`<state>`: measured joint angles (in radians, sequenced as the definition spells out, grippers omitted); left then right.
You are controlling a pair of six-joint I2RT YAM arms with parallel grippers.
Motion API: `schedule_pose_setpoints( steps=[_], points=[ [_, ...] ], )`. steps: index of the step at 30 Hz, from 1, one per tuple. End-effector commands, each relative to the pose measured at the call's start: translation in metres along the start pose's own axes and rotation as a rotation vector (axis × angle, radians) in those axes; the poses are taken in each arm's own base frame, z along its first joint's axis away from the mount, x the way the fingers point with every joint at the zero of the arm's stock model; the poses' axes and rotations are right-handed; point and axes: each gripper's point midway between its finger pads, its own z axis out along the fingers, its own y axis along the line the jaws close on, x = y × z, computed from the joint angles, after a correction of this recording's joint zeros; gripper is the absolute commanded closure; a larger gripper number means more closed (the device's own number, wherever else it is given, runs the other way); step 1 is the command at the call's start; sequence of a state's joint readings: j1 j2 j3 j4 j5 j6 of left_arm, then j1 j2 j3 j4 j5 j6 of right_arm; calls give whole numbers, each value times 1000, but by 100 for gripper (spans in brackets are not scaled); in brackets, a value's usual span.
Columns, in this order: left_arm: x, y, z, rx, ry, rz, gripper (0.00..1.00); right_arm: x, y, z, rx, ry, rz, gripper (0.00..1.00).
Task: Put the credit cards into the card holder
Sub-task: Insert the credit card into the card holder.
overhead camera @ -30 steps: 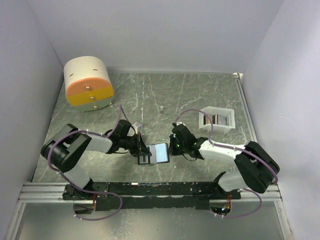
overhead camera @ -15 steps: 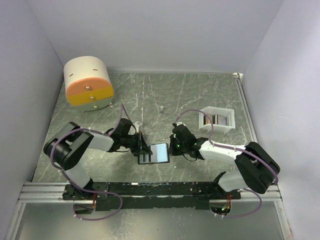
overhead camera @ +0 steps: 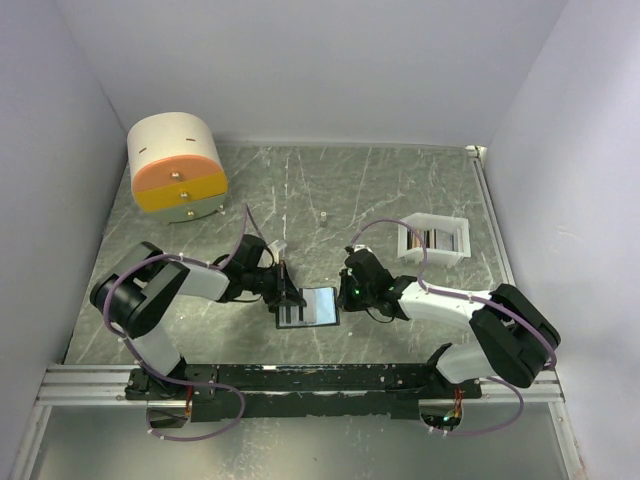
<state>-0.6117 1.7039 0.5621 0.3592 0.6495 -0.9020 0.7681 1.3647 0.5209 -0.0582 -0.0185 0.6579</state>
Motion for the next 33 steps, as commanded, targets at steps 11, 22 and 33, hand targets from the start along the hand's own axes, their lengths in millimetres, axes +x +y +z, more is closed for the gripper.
schedule_pose_setpoints(
  steps=[11, 22, 33],
  points=[
    [-1, 23, 6, -40, -67, -49, 93, 17, 6, 2, -53, 21, 106, 98],
    [2, 31, 4, -116, -71, -63, 81, 20, 11, -2, -98, 0, 166, 98],
    [-23, 28, -23, -304, -152, -13, 45, 11, 11, -12, -102, -44, 151, 100]
  ],
)
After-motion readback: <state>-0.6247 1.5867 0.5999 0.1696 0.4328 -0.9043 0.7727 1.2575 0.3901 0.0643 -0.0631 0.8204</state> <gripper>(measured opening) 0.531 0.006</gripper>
